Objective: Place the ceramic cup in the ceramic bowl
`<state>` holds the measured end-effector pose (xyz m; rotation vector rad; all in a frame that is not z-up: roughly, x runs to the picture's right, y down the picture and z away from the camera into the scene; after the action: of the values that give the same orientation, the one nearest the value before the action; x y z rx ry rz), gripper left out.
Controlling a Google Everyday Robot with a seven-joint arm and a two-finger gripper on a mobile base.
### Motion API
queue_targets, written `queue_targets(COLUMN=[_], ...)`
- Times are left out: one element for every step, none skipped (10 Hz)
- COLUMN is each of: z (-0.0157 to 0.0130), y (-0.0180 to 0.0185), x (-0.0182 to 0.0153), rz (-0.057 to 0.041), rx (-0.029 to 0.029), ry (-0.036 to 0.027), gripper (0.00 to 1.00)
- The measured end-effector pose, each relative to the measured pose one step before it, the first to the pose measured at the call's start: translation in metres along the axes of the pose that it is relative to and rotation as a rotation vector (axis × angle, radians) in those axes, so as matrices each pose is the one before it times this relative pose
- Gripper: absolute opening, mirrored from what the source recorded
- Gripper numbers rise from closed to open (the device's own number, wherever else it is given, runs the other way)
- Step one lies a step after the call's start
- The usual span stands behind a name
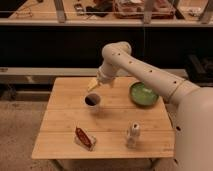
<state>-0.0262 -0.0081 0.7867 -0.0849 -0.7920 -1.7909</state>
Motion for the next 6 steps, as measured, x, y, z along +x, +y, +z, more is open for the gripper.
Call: queue_targets(z=[0.00676, 0.00458, 0.00421, 0.00422, 0.00229, 0.00232], y=[0.00086, 0.00229, 0.00305, 0.00107, 0.0004, 0.00089], x=[-0.00159, -0.00165, -0.00143, -0.0004, 0.00011, -0.00004], rz=[-0.01661, -0.01018, -0.00832, -0.00545, -0.00172, -0.00212], rx=[-0.01041, -0.01278, -0.01284, -0.00422, -0.0001, -0.00074], ry=[-0.00284, -0.00314, -0.00065, 0.00085, 0.00186, 0.00176], gripper=[0.8, 0.8, 0.8, 0.8, 0.8, 0.8])
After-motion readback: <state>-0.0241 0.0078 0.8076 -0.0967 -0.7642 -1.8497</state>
